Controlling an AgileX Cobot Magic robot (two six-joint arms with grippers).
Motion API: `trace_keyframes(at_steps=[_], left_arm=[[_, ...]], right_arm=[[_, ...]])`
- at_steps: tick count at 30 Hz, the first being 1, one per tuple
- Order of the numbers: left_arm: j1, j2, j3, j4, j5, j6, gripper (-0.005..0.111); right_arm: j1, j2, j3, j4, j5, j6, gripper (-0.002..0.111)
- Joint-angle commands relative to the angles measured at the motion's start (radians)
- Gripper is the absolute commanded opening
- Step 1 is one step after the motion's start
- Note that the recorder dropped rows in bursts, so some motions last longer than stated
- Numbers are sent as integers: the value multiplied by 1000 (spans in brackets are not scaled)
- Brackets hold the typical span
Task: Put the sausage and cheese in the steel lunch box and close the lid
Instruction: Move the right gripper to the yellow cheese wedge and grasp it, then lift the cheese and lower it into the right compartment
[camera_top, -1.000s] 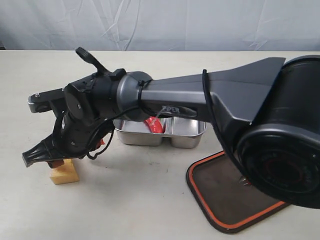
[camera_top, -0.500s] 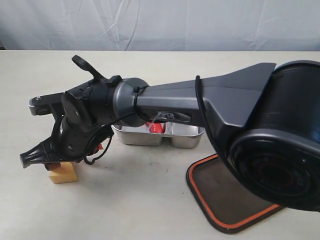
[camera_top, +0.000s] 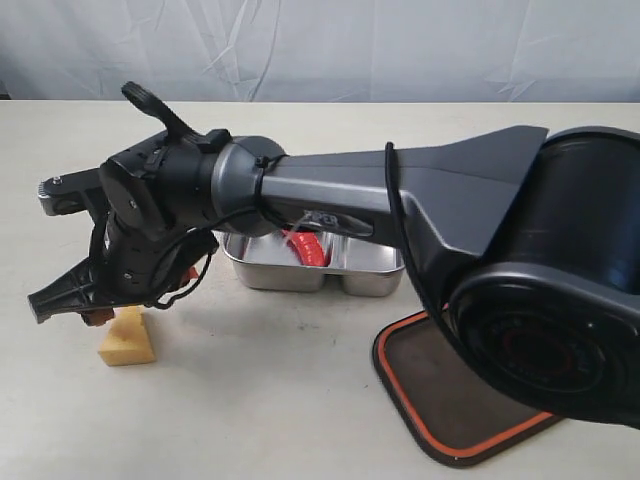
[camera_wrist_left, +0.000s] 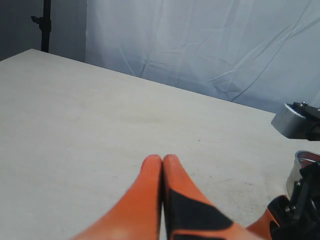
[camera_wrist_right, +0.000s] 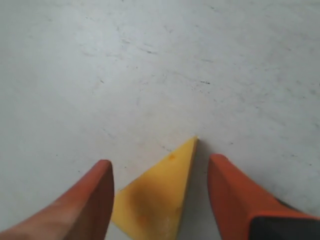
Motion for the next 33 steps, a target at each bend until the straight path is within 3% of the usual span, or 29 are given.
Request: trace_keyframes(at_steps=[1, 19, 33], left_arm=[[-2, -5, 3, 7, -12, 0, 0], [-2, -5, 3, 7, -12, 0, 0], [-2, -5, 3, 7, -11, 0, 0]], right_arm=[[3, 20, -18, -33, 37, 16, 55], [5, 33, -65, -27, -29, 86, 55], [34, 92, -68, -68, 43, 93, 54]])
